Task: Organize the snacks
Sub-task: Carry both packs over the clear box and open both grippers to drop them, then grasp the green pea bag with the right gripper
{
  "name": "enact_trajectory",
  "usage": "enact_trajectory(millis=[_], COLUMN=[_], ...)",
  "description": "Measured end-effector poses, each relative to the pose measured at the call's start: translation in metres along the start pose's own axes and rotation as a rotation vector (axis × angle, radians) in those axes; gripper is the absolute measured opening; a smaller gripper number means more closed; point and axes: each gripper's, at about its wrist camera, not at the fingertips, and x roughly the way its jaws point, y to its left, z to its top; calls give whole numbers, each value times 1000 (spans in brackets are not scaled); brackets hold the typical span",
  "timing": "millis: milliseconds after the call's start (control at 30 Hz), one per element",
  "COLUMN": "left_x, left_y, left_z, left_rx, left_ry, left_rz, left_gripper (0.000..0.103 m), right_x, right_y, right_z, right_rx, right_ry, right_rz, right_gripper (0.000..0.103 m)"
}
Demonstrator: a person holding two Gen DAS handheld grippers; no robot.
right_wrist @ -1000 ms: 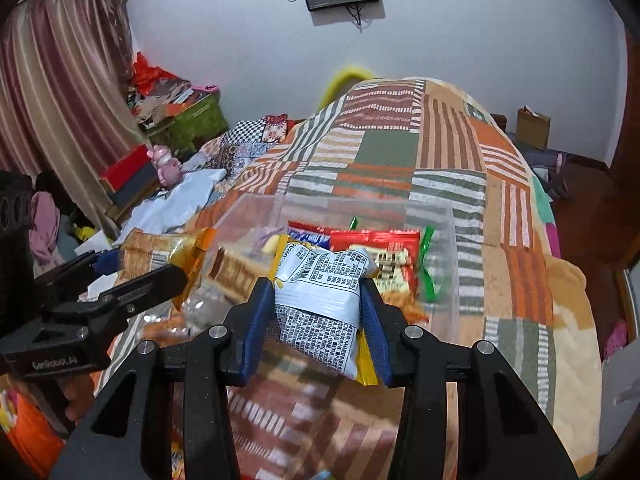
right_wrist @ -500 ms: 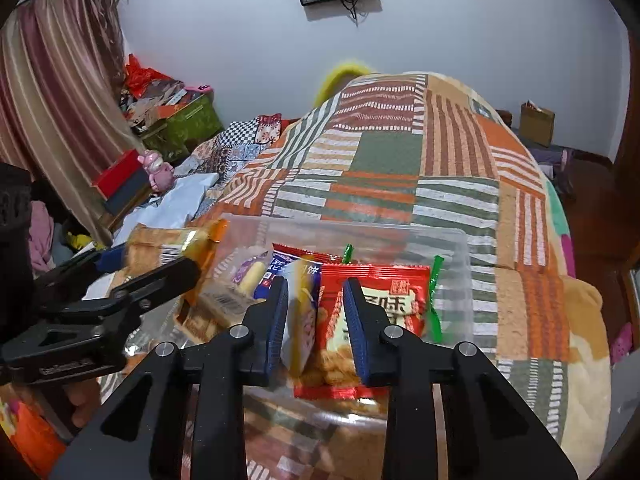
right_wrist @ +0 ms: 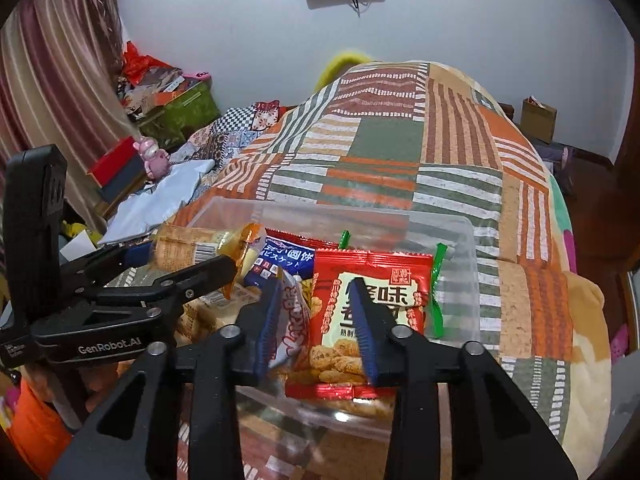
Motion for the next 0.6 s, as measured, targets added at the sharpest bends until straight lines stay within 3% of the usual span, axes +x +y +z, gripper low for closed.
enact_trajectory(millis=[400,600], left_x=[-48,-79], left_y=[-14,-21], left_z=[-12,-31], left_rx=[21,59], left_ry=[-43,-57], left_rz=[5,38], left_gripper=[92,93], right_x=[-44,-69], right_y=[7,13], right_z=[-12,-27], right_rx=[-26,-42], right_ry=[-56,-70], right_rz=[-4,-2], right_gripper=[66,68])
